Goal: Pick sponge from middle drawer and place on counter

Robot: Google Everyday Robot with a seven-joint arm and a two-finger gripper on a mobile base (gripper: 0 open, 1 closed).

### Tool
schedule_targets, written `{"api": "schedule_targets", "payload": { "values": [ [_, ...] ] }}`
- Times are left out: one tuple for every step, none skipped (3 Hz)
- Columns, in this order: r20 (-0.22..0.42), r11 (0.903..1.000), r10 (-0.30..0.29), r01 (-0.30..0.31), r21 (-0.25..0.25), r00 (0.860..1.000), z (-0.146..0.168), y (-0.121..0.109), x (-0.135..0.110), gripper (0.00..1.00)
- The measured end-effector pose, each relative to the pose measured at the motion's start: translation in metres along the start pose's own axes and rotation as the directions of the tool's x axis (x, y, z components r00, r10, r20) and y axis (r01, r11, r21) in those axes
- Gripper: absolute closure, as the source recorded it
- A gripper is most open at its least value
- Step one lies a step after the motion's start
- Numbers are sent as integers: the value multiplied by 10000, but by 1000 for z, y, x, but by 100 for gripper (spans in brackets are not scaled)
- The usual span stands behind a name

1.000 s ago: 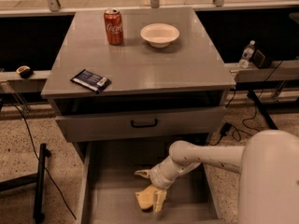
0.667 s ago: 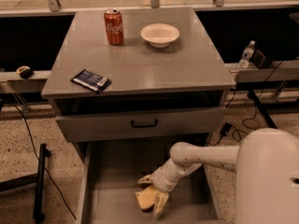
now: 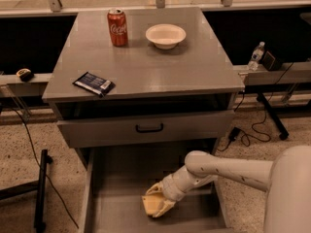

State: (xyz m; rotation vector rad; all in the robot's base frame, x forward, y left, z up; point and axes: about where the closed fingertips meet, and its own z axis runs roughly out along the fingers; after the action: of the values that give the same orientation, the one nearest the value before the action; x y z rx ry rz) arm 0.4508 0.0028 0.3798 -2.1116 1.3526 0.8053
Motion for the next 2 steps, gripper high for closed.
{"api": "schedule_targets", "payload": {
  "values": [
    [-13, 9956, -345, 345, 870, 9994, -57, -7, -17, 81],
    [-307, 9754, -1011, 1051, 1937, 9944, -162, -18, -40, 100]
  ]
}}
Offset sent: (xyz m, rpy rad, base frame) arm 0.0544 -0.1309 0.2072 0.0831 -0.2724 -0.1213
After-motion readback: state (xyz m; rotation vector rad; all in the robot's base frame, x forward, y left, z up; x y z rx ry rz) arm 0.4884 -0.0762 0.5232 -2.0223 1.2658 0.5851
